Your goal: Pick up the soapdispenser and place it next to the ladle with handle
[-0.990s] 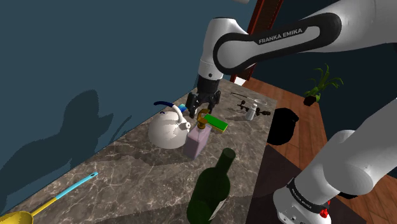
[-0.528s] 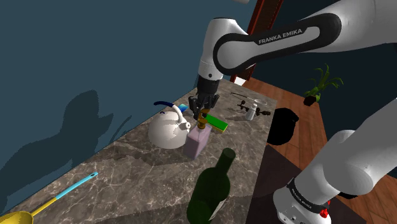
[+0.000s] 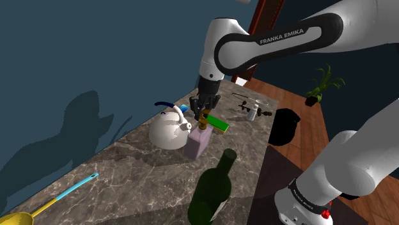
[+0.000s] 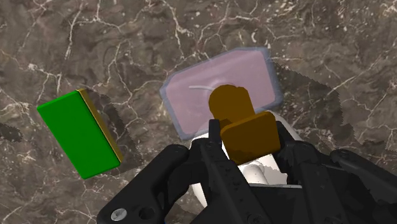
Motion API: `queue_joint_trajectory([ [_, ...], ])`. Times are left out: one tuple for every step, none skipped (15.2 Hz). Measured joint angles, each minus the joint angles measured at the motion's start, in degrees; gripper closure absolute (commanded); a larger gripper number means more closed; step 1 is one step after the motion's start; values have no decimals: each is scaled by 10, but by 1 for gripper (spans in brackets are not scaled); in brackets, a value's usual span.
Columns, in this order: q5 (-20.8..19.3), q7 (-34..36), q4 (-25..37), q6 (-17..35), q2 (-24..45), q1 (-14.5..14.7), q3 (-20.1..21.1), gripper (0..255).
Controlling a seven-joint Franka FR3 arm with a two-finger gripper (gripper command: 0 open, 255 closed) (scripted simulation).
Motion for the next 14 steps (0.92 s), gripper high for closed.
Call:
queue_joint_trajectory([
  [0,0,2,-4,-2,0,0,255],
  [0,0,5,-10,-5,0,-1,255],
  [1,1,10,-17,-7,0,-1,255],
  [1,1,14,-23,-9,0,-1,255],
  [0,1,19,-31,-11,-1,-2,255],
  [1,1,23,-39,-15,-1,-3,255],
  [0,1,31,-47,-17,-1,-3,255],
  [0,2,36,-55,-19,-1,-4,255],
  [1,2,40,-62,-21,-1,-4,255],
  [1,2,45,-70,-25,-2,-4,255],
  [1,3,49,-77,-28,-1,-5,255],
  [1,3,55,-85,-30,-2,-5,255],
  [1,4,62,-94,-32,-2,-5,255],
  [1,3,67,-101,-34,-2,-7,255],
])
